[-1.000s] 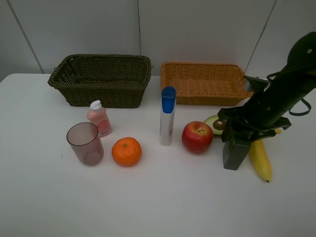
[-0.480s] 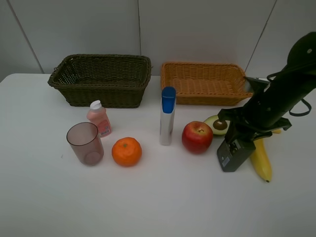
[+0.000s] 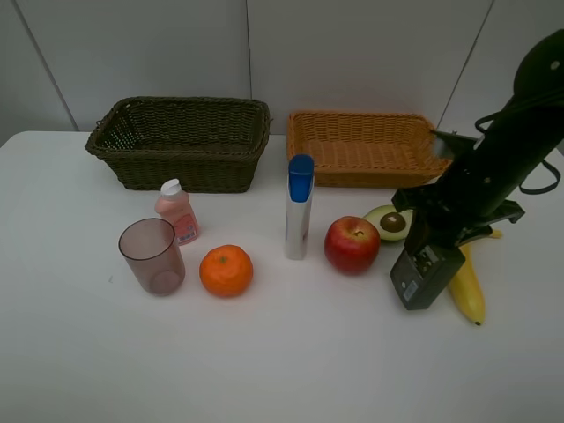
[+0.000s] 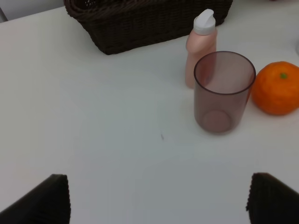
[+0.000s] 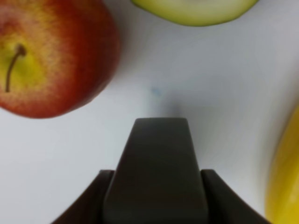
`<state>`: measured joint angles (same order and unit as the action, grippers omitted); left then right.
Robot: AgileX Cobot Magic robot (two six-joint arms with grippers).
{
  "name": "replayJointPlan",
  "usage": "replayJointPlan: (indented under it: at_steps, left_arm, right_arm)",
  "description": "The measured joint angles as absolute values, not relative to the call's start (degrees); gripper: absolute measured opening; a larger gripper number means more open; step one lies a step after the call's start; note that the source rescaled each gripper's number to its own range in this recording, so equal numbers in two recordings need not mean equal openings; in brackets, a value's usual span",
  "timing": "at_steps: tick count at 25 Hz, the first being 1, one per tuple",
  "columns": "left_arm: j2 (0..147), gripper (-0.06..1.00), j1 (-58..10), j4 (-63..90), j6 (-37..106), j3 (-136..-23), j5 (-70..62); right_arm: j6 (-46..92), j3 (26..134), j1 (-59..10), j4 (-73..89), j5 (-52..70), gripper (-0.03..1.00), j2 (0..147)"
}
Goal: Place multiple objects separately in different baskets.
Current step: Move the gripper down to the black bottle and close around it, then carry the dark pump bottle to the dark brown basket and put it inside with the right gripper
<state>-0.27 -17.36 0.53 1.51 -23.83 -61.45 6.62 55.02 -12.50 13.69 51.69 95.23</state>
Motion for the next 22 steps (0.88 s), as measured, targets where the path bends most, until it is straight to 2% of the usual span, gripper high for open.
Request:
replayJointPlan:
  at_steps: [10,22]
  left_arm:
    - [-0.27,1.00,-17.36,0.53,1.51,-23.83,-61.45]
    - [-0.27,1.00,-17.36,0.53,1.51,-23.83,-61.45]
  right_arm:
    - [7.21,68.35,-12.50,5.15,64.97,0.09,95.28]
    - [7.97,88.23,-12.50,-4.44,63.57,0.09,98.59]
